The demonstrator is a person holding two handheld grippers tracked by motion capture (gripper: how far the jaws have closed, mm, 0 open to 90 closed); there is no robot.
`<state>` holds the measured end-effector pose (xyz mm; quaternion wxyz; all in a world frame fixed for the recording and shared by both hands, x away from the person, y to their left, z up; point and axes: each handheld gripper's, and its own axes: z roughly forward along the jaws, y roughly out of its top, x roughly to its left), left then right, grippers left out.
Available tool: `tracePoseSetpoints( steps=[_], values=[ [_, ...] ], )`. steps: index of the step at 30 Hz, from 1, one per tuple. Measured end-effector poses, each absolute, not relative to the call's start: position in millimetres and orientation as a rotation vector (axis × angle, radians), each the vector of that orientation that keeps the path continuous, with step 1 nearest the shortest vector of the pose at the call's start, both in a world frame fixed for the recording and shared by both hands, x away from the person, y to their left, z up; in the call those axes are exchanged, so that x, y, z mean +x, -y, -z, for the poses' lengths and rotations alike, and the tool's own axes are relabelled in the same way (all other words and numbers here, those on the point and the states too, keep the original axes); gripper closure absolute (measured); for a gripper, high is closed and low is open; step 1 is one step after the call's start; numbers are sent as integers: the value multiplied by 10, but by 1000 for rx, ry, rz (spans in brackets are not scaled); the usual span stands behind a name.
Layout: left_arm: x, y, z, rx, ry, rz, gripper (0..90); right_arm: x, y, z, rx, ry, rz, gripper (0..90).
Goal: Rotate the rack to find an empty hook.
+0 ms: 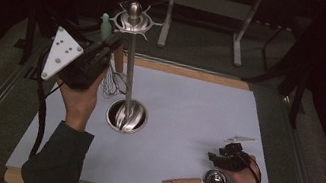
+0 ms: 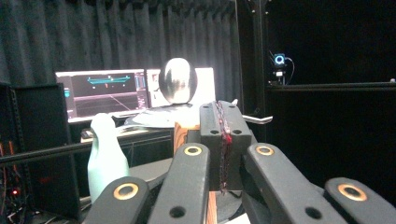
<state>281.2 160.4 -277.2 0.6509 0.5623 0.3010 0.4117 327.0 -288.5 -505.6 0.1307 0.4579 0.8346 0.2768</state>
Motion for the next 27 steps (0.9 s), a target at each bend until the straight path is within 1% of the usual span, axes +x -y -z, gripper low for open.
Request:
tracePoseSetpoints(
  steps=[27],
  values=[
    [2875, -1736, 2777, 1258, -732, -940, 897, 3270, 2898, 5056, 1337, -2424, -803, 478]
  ],
)
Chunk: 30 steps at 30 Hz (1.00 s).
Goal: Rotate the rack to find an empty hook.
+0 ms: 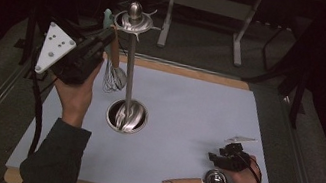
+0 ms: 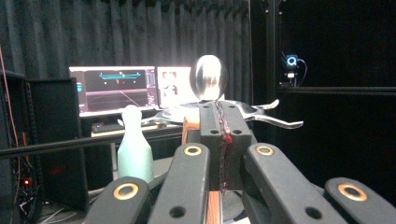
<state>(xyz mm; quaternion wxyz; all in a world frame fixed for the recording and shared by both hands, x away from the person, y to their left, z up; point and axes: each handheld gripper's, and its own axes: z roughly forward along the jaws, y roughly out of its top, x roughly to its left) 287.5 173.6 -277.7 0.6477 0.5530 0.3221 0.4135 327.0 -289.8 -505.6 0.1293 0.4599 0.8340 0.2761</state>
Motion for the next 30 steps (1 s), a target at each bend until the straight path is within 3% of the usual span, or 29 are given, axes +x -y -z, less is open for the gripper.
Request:
tracePoseSetpoints(
  steps=[30],
  values=[
    [2816, -2040, 3261, 1397, -798, -834, 860, 3269, 2897, 5070, 1337, -2428, -790, 478]
  ],
)
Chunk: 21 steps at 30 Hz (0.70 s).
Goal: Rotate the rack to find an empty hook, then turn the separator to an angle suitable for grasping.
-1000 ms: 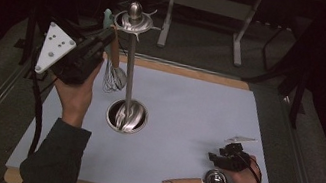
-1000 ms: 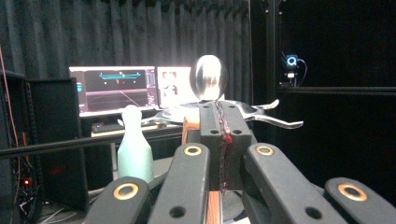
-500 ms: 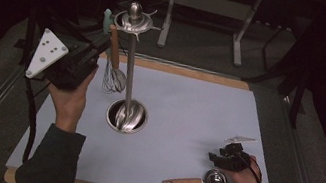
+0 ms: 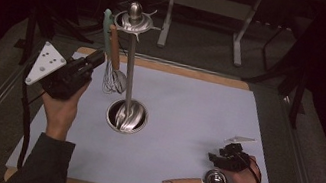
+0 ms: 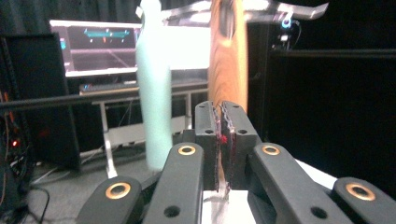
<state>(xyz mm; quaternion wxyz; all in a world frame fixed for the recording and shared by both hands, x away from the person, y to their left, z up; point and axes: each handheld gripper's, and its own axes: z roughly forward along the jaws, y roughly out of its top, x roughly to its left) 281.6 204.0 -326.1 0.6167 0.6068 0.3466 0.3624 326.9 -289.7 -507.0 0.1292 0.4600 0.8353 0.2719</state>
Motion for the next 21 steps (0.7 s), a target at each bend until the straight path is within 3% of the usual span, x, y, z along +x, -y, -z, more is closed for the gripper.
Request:
tracePoseSetpoints(
  steps=[9, 21],
  values=[
    [2836, -2127, 3593, 1446, -866, -798, 846, 3273, 2887, 5088, 1337, -2431, -791, 478],
    [2888, -2177, 4307, 1586, -978, -715, 833, 3266, 2899, 5076, 1320, -2438, -787, 485]
  ],
)
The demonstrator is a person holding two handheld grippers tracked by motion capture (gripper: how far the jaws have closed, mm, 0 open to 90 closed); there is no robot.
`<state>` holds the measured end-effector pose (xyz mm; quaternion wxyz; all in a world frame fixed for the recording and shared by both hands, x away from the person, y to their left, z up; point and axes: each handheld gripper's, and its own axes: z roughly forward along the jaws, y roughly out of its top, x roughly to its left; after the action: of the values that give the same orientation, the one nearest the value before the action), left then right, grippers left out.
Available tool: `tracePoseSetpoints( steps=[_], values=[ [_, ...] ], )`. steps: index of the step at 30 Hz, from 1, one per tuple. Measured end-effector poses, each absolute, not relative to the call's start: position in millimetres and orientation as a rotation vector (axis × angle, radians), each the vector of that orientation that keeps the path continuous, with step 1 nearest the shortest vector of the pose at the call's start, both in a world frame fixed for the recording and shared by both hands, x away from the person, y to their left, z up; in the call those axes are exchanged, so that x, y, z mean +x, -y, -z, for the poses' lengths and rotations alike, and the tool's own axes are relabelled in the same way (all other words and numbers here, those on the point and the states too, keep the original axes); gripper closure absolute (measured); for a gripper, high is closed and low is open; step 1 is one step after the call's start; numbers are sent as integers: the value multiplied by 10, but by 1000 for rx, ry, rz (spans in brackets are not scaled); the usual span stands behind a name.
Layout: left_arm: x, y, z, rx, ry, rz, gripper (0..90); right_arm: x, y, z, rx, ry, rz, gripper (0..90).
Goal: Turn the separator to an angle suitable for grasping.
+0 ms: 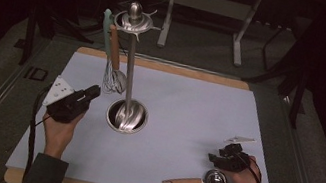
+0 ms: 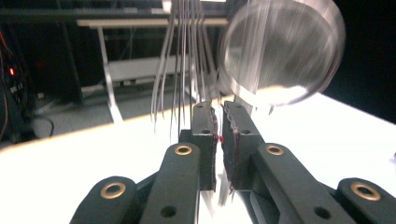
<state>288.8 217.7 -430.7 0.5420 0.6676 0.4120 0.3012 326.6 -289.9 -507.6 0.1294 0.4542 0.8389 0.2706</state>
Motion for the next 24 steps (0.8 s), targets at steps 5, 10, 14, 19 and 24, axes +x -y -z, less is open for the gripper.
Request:
tracePoseSetpoints(
  steps=[5, 10, 14, 19, 24],
  values=[
    [2901, -2159, 4530, 1651, -1017, -695, 820, 3259, 2912, 5063, 1322, -2433, -788, 487],
    [2906, -2167, 4918, 1718, -1096, -648, 805, 3248, 2862, 5057, 1300, -2448, -794, 492],
    [2926, -2180, 5184, 1762, -1162, -620, 801, 3219, 2775, 5049, 1234, -2492, -793, 495],
    [2957, -2187, 5294, 1794, -1196, -620, 783, 3191, 2761, 4999, 1183, -2514, -840, 500],
    [3015, -2205, 5381, 1808, -1259, -603, 737, 3092, 2714, 4896, 1013, -2604, -876, 502]
  ],
)
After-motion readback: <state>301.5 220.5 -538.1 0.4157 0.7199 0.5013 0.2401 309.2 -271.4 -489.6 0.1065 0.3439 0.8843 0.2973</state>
